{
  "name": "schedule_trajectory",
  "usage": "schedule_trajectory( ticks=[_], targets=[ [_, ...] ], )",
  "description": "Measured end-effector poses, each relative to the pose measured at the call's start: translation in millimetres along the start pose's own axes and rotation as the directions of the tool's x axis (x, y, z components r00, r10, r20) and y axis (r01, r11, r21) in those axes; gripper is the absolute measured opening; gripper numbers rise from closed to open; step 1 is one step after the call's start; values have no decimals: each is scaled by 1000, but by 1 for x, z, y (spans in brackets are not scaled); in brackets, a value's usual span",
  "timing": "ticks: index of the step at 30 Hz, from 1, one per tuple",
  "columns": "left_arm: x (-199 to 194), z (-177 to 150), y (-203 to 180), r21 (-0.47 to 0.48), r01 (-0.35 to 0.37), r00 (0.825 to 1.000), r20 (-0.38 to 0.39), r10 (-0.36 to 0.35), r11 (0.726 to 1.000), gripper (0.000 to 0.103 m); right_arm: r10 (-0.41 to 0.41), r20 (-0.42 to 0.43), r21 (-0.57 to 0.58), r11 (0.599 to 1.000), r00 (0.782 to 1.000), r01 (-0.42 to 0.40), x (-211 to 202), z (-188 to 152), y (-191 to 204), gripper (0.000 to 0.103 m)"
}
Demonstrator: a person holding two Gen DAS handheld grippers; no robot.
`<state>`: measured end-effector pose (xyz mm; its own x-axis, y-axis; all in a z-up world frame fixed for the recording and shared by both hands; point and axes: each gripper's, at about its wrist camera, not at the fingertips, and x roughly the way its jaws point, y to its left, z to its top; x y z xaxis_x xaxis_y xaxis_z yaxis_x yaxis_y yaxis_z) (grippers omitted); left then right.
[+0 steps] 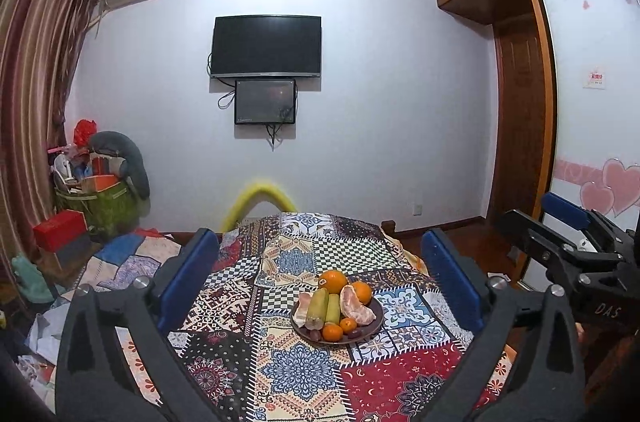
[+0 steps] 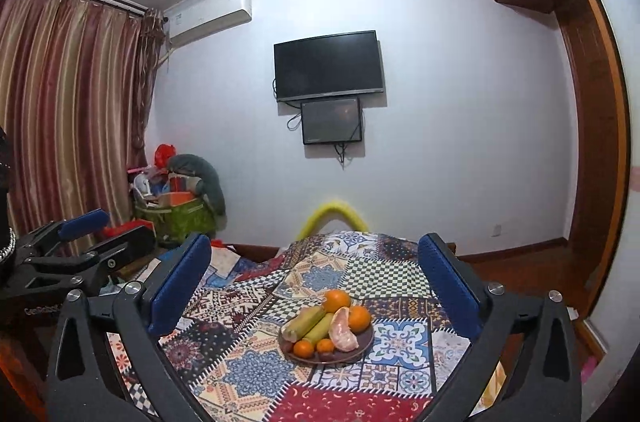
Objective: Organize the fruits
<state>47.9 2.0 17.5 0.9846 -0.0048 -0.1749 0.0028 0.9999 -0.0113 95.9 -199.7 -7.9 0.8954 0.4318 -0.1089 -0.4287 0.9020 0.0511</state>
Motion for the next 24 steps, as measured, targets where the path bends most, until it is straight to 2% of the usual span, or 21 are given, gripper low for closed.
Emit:
schedule_trajectory(
  ticks=[24],
  targets=[
    [0, -1, -4, 2, 9, 1000, -2, -9, 1000, 103, -14, -3, -16, 1000, 1000, 14, -5, 0, -1, 103]
  ],
)
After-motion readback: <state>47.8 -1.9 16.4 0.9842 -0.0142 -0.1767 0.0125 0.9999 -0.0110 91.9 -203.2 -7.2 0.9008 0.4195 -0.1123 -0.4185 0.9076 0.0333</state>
